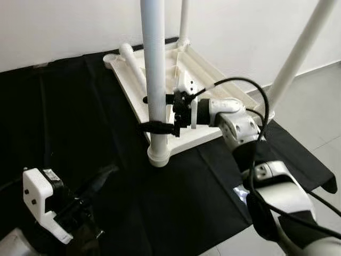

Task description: Building children table

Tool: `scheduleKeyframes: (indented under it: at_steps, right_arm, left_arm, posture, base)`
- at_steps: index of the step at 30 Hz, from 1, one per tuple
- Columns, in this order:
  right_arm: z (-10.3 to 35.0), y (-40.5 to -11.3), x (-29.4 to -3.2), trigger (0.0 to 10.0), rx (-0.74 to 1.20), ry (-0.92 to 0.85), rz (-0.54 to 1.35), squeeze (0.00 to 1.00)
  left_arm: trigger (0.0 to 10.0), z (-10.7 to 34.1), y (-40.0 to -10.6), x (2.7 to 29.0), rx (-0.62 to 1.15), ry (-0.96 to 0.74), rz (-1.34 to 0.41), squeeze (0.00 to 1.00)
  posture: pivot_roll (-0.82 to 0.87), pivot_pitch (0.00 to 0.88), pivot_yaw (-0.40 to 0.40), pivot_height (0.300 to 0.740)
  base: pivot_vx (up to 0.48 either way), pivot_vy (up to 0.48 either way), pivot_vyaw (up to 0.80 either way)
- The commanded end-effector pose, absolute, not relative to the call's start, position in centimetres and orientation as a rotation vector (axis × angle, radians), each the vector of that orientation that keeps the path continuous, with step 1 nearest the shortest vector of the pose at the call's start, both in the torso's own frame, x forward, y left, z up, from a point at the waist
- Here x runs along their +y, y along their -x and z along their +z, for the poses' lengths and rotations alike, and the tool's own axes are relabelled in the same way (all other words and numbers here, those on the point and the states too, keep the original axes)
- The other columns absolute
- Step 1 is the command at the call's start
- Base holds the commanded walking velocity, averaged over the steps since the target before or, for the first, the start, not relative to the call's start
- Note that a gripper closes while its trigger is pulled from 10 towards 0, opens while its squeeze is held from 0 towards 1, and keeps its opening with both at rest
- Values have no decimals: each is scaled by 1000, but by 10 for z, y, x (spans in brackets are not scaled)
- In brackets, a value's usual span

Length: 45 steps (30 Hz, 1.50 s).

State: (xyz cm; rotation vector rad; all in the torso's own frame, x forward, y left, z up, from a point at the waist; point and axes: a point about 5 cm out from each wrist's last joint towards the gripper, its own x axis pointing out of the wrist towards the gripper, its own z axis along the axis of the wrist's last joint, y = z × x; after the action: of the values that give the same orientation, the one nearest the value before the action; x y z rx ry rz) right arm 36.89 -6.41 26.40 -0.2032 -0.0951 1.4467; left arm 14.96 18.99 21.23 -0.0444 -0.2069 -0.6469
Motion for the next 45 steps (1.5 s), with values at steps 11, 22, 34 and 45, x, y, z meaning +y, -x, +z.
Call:
scheduleKeyframes:
  at_steps: [11,22,34,45]
  right_arm:
    - [260,-367,-70,0,-103,202,1592,0]
    - [189,-350,-69,0,-57,111,635,0]
    - [181,-315,-33,10000,-87,99,836,200]
    - [229,-313,-47,10000,-165,123,1280,1000]
  left_arm:
    - [10000,216,-149,186,-213,49,-662,0]
    - [10000,215,-151,186,-221,58,-667,0]
    - [10000,214,-162,184,-240,63,-691,0]
    - [10000,214,-165,180,-248,66,-704,0]
  posture:
    - [38,230,-41,740]
    - [3,228,-48,740]
    - [-17,182,-20,740]
    - [-19,183,-14,740]
  base:
    - [0,0,0]
    - [0,0,0]
    - [0,0,0]
    - [0,0,0]
